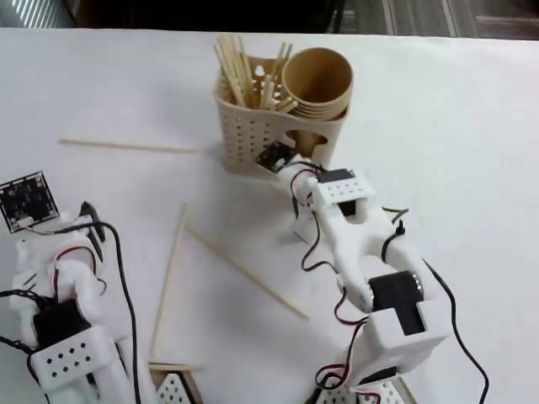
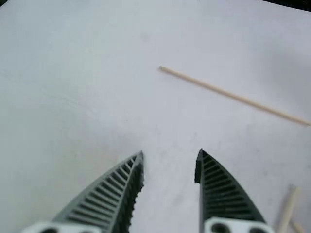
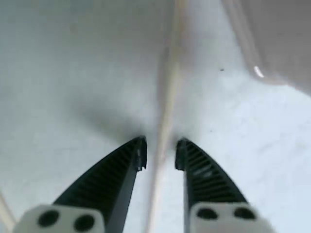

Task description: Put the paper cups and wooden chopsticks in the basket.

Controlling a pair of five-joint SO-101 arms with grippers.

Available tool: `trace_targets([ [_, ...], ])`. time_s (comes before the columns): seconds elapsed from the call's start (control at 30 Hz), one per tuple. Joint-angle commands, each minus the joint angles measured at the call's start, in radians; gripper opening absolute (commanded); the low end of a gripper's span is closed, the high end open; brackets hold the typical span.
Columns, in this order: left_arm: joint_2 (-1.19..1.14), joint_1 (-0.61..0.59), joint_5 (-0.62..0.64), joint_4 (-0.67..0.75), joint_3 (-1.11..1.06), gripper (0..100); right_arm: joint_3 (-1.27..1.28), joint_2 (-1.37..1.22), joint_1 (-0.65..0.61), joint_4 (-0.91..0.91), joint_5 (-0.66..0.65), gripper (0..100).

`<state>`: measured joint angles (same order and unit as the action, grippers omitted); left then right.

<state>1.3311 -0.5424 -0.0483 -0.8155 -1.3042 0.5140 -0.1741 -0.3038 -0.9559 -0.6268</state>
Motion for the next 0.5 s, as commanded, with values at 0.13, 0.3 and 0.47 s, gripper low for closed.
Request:
trace_targets([
  [0.13,0.013,-0.001,-0.009,0.029,0.005,18,-0.043,0.036,-0.035,-0.094,-0.005,1.8],
  [0.3,0.012,0.031,-0.011,0.046,-0.002,18,-0.078,0.168,-0.108,-0.236,0.029,1.8],
  [0.47,0.01,0.056,-0.06,0.044,-0.002,18,-0.077,0.348,-0.186,-0.277,0.163,1.8],
])
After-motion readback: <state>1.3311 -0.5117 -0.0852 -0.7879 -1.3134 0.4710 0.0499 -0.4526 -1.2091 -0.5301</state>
